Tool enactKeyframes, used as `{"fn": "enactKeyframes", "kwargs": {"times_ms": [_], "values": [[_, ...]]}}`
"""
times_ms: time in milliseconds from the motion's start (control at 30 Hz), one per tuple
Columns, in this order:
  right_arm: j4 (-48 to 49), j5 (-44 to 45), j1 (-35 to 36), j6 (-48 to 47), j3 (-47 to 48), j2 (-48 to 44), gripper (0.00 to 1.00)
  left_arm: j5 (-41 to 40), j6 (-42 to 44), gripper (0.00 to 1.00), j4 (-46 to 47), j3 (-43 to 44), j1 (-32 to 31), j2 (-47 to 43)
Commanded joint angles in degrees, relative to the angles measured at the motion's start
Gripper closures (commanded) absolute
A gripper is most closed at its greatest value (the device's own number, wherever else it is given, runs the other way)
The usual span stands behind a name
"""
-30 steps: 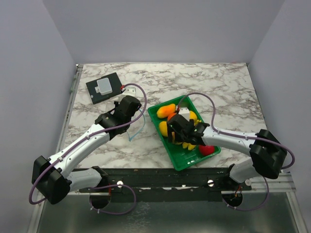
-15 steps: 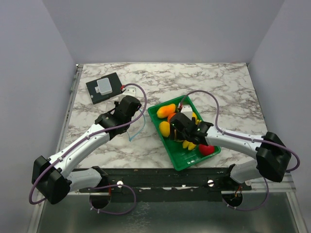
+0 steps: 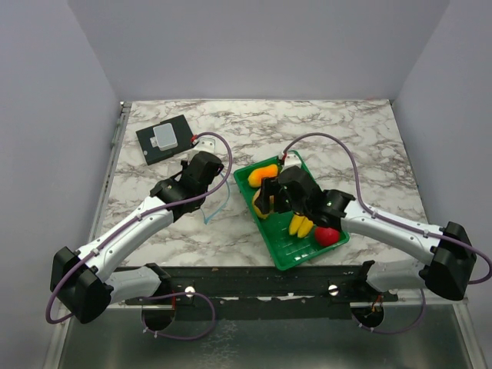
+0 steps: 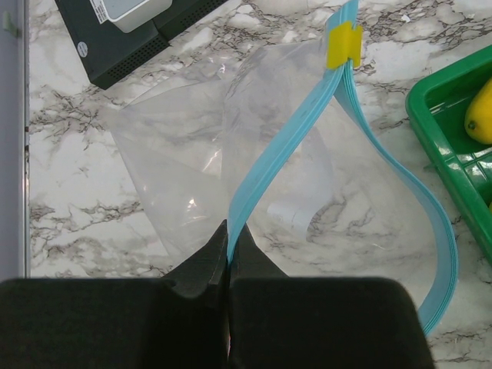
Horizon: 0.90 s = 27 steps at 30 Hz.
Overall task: Place the food in the zip-top bag and seal the zipper
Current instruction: Pick up the fake fruit from the bin, then place the fake fruit in the zipper food storage bag.
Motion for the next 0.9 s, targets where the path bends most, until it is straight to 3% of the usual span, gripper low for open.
{"fn": "enactKeyframes", "kwargs": {"times_ms": [0, 467, 867], "values": [[7.1, -9.1, -0.1, -2.9, 2.6, -0.9, 0.54, 1.4, 0.3, 1.00, 0.8, -0.5, -0.1, -0.2], [16.9, -18.7, 0.6, -3.4, 11.5, 8.3, 0.54, 2.4, 0.4, 1.00, 0.8, -0.4, -0.1, -1.5], [20.6, -21.2, 0.9, -2.2, 16.8, 17.6, 0.54, 2.8, 0.2, 1.00, 1.1, -0.4, -0.1, -3.1]]}}
